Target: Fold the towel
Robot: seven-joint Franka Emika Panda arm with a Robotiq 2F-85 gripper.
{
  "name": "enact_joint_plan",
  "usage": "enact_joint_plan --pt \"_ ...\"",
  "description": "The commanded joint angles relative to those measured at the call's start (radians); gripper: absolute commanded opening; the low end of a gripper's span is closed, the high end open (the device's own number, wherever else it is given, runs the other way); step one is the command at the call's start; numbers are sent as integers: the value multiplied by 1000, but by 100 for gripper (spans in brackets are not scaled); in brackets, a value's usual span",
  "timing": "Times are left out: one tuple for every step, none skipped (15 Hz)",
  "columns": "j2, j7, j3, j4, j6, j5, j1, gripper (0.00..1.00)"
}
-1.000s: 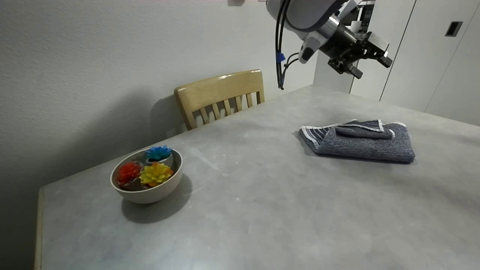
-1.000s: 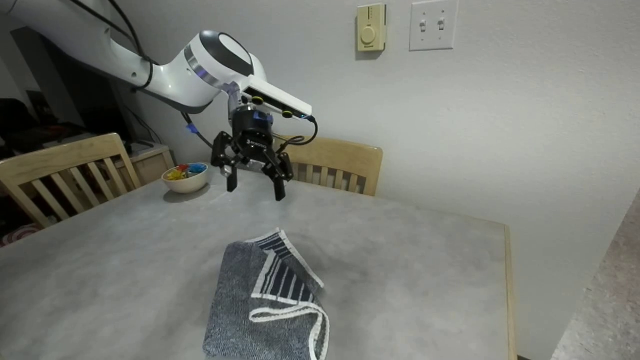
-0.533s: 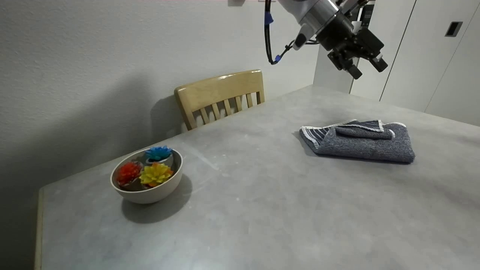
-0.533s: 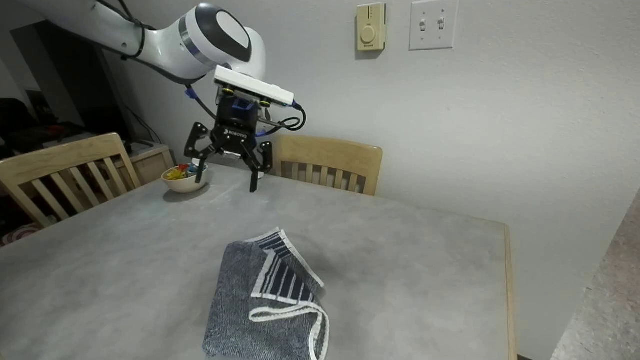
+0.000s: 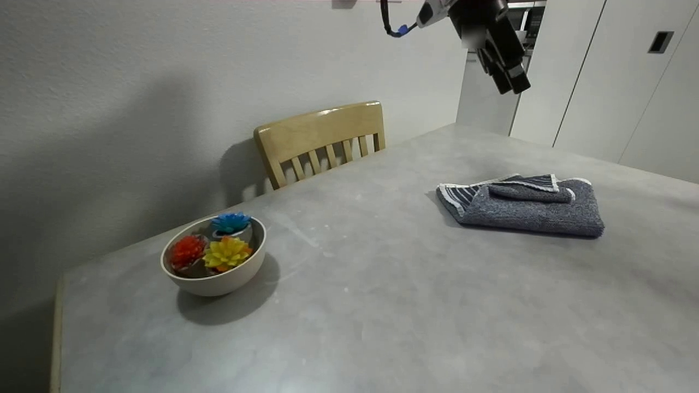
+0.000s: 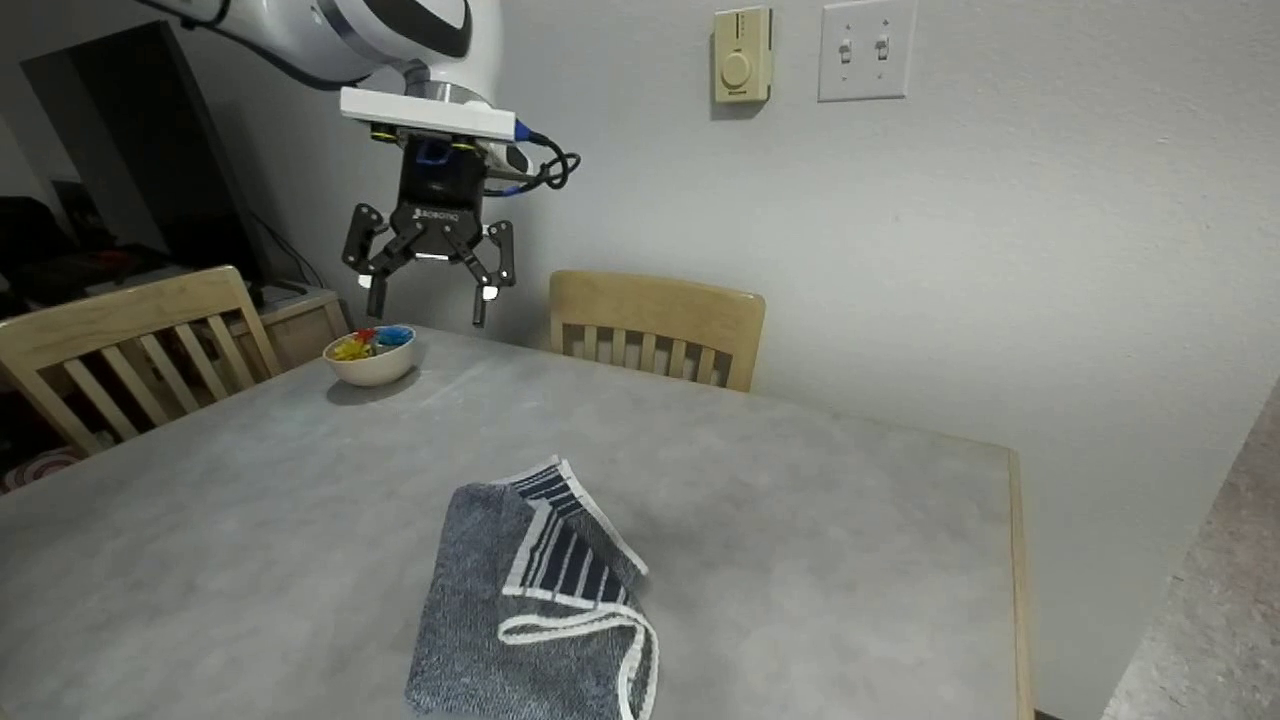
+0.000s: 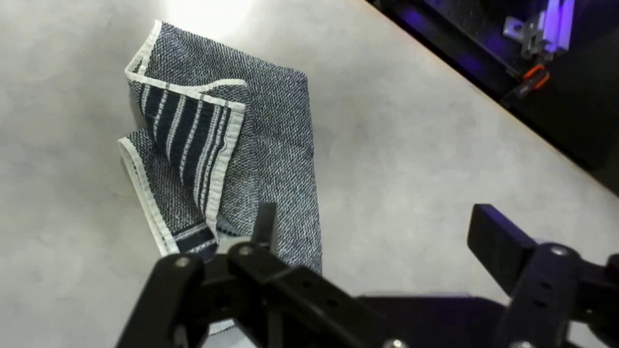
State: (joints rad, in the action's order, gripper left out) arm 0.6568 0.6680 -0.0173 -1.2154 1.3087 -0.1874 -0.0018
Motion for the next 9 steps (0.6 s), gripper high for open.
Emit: enact_joint_plan --pt "-81 -195 -18 -100 116 38 1 100" --pt "-92 -245 -22 -112 133 44 5 100" --pt "-99 -288 -25 -121 150 48 9 100" --pt "-106 -329 -28 -131 163 54 14 100" --pt "-53 -267 -31 -53 110 28 8 100" --pt "-55 -280 -33 -54 112 28 12 100" --pt "-55 -280 -33 -54 111 27 13 100" --pt "-53 -279 -33 -54 111 27 13 100" --pt "-52 -279 -33 -54 111 27 13 100"
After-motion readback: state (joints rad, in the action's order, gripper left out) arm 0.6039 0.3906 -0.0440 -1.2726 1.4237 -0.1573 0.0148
